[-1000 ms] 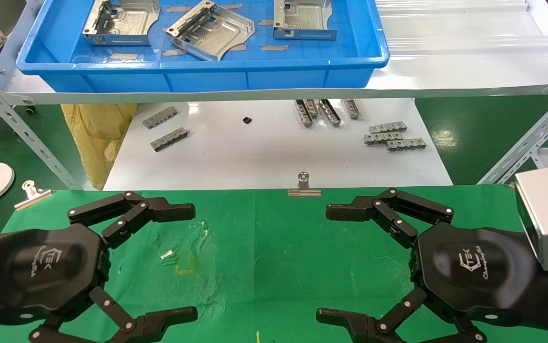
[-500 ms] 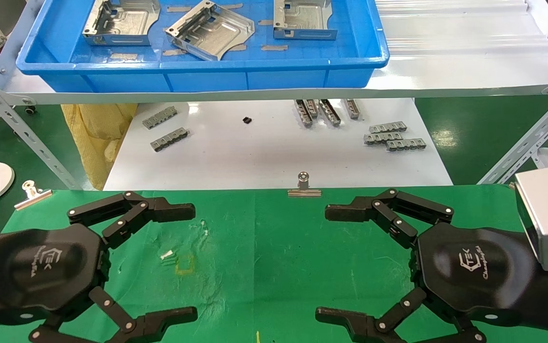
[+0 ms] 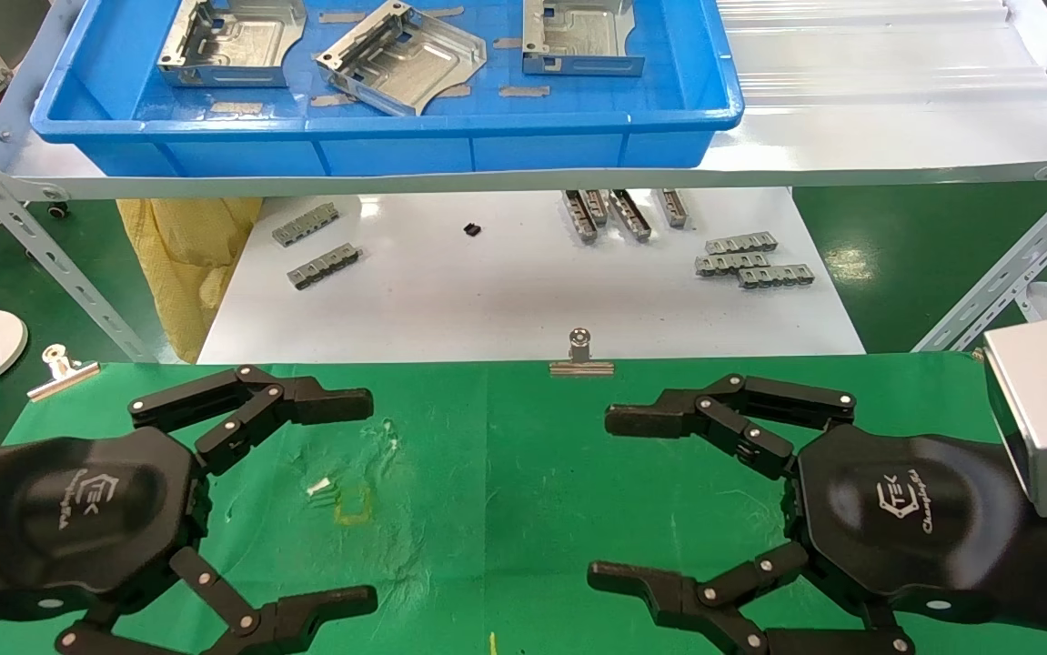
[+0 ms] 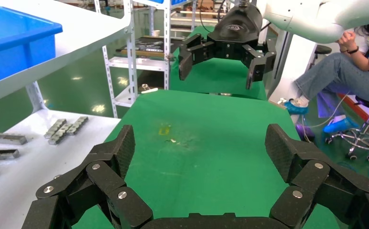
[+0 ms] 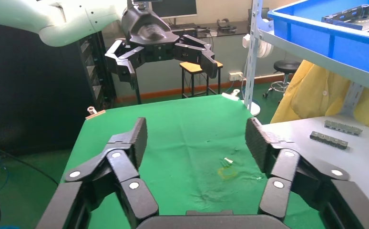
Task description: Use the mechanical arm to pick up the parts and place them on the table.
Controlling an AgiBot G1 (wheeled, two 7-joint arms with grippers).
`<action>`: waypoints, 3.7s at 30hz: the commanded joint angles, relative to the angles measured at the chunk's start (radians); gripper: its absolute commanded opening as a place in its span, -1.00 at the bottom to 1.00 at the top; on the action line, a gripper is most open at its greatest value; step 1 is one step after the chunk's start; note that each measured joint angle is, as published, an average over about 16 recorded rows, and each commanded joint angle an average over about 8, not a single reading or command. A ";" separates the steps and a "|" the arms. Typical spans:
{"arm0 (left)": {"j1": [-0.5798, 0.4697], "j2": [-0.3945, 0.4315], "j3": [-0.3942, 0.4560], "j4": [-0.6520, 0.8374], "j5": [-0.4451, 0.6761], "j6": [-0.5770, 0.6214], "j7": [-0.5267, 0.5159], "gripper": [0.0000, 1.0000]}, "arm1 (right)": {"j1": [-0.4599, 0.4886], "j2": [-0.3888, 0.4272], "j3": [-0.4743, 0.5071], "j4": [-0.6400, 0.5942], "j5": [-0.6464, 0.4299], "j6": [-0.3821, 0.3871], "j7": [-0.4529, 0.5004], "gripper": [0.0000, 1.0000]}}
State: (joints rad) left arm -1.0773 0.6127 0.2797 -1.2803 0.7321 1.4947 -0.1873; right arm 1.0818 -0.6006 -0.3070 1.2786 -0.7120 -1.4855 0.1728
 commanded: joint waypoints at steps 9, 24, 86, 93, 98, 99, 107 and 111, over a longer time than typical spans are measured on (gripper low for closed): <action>0.000 0.000 0.000 0.000 0.000 0.000 0.000 1.00 | 0.000 0.000 0.000 0.000 0.000 0.000 0.000 -1.00; -0.001 0.000 -0.001 0.000 -0.001 -0.001 0.000 1.00 | 0.000 0.000 0.000 0.000 0.000 0.000 0.000 -1.00; -1.060 0.698 0.370 1.268 0.791 -0.623 -0.102 -1.00 | 0.001 0.001 -0.003 -0.001 0.002 0.001 -0.001 1.00; -1.060 0.702 0.377 1.267 0.800 -0.623 -0.094 -1.00 | 0.001 0.001 -0.003 -0.001 0.002 0.001 -0.002 1.00; -1.062 0.704 0.377 1.260 0.801 -0.632 -0.083 -1.00 | 0.001 0.001 -0.003 -0.001 0.002 0.001 -0.002 1.00; -1.064 0.704 0.376 1.258 0.799 -0.633 -0.081 -1.00 | 0.001 0.001 -0.003 -0.001 0.002 0.001 -0.002 1.00; -1.097 0.669 0.336 1.210 0.740 -0.572 -0.024 -1.00 | 0.001 0.001 -0.003 -0.001 0.002 0.001 -0.002 1.00; -1.107 0.625 0.300 1.171 0.684 -0.457 0.042 -1.00 | 0.001 0.001 -0.004 -0.001 0.002 0.001 -0.002 1.00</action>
State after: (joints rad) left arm -2.1753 1.2329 0.5811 -0.1102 1.4159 1.0626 -0.1338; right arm 1.0829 -0.5994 -0.3106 1.2778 -0.7097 -1.4845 0.1708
